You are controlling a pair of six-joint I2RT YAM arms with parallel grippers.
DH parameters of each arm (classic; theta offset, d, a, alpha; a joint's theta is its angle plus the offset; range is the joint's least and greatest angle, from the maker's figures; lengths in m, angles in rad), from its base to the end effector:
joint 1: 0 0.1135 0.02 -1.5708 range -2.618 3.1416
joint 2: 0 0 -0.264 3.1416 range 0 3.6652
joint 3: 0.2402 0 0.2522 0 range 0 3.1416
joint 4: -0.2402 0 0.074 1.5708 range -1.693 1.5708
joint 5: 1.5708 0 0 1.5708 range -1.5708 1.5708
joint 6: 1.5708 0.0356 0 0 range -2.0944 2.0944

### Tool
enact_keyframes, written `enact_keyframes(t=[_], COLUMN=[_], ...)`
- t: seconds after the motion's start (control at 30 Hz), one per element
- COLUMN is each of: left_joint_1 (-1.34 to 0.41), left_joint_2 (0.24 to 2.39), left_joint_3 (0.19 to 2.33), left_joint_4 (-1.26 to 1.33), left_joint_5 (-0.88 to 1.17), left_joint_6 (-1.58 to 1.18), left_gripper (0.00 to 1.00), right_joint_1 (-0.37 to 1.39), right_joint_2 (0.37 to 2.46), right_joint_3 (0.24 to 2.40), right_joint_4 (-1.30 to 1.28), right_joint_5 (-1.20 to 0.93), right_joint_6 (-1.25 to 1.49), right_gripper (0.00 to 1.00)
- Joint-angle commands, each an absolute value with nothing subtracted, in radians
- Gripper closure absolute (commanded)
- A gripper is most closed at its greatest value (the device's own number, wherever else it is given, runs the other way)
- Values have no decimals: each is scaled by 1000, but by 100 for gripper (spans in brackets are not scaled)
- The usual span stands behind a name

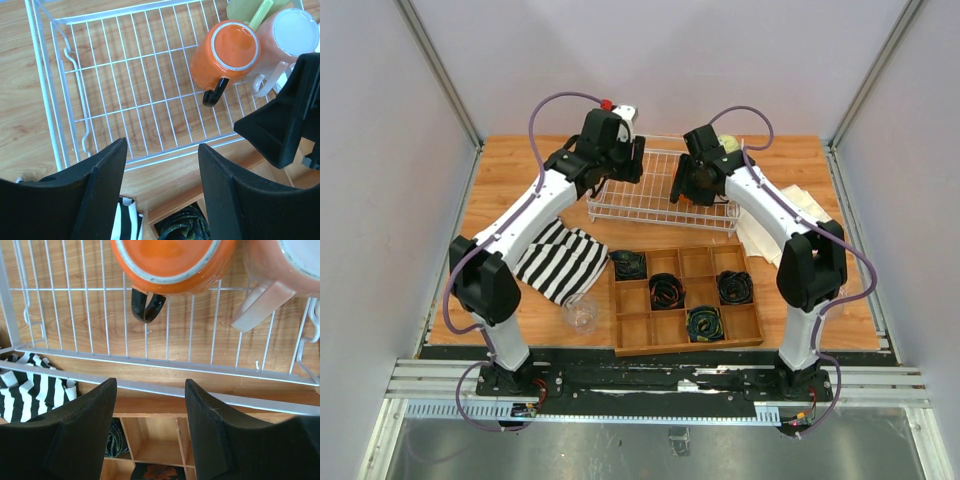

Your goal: Load the cups into the dish rack

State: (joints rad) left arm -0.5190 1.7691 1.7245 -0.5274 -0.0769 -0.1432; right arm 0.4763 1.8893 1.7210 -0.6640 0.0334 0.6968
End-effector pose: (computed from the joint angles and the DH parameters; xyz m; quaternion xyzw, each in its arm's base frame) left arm 0.3586 -0.2017 0.3621 0.1458 0.8652 -0.1237 0.4635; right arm 0.3809 0.1952 0.3013 0.1086 0.9261 0.1868 0.3092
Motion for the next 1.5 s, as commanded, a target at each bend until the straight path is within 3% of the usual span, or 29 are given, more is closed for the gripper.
enact_keyframes(t=[0.0,1.0,1.47], left_joint_1=[-520,-493,-487], left_joint_2=[1713,1561,1590], left_joint_3=[1693,1488,1517], left_joint_4=[-490,-455,-472], left_joint_5=[-106,-111,-94], left_joint_6=[-146,-150,-135], left_gripper=[36,36,37], right_joint_1=[495,493,453], right_joint_2=[1921,2187,2298], right_joint_3=[1760,1965,2122], right_joint_4=[-685,-595,-592], right_joint_5=[101,192,200], right_joint_6=[760,811,739], right_gripper=[42,44,44])
